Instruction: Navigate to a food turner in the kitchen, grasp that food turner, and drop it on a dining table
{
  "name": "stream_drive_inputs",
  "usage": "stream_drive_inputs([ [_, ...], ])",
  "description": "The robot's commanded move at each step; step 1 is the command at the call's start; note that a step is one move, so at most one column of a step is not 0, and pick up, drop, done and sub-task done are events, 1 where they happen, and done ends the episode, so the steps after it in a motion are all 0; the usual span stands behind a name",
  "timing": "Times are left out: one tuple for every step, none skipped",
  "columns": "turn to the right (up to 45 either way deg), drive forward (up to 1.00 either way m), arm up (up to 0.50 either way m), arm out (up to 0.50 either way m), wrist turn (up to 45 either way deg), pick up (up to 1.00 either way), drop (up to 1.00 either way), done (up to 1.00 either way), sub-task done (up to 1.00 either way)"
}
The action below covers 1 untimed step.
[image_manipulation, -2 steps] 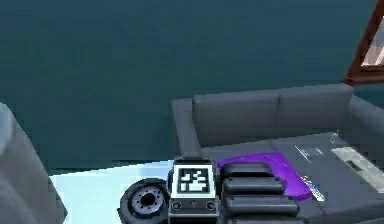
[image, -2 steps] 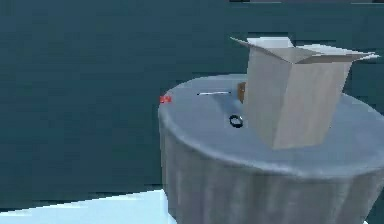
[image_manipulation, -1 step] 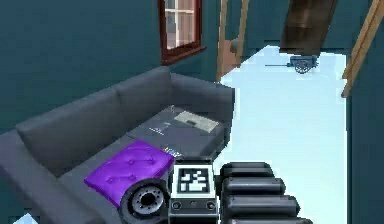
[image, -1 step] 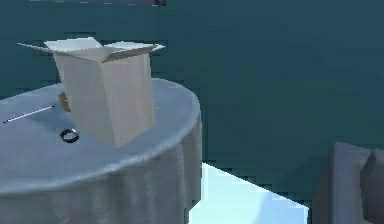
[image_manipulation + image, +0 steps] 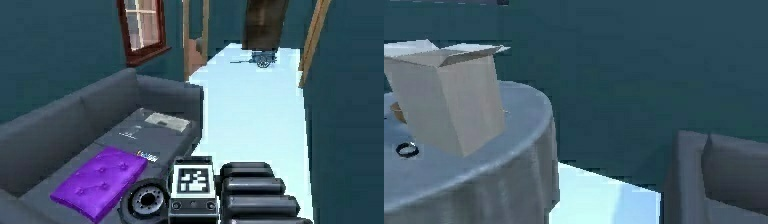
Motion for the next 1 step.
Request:
stream_drive_inputs([
  [0.0,0.4,0.0,0.0,0.0,0.0,0.0,0.0,0.0],
])
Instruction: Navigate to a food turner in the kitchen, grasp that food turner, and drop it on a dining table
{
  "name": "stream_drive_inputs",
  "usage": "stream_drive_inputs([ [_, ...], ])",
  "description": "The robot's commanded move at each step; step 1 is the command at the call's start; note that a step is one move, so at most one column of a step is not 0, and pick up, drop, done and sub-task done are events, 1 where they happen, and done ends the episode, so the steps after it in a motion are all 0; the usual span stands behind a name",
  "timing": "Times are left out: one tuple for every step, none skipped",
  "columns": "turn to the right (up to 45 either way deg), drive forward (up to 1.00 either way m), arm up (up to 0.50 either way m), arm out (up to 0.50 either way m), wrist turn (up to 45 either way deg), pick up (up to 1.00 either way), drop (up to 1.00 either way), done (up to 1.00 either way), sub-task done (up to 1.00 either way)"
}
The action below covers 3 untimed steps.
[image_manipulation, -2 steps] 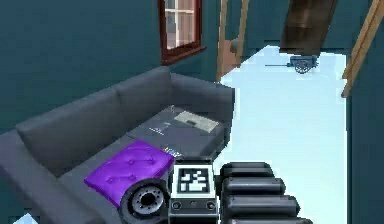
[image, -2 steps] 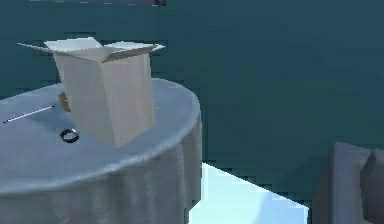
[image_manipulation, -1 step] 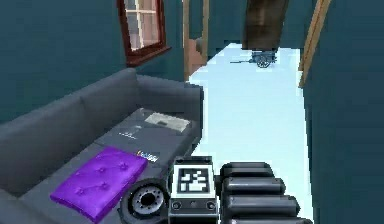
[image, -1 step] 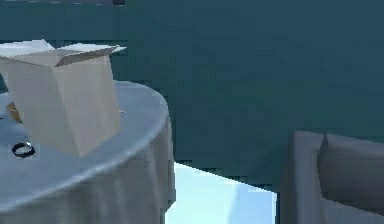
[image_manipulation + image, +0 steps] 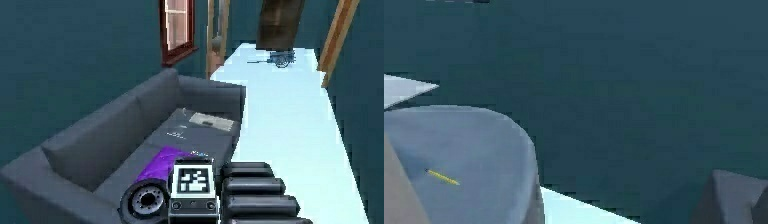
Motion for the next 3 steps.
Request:
stream_drive_inputs([
  [21.0,0.0,0.0,0.0,0.0,0.0,0.0,0.0,0.0],
  [0.0,0.3,0.0,0.0,0.0,0.0,0.0,0.0,0.0],
  [-30.0,0.0,0.0,0.0,0.0,0.0,0.0,0.0,0.0],
])
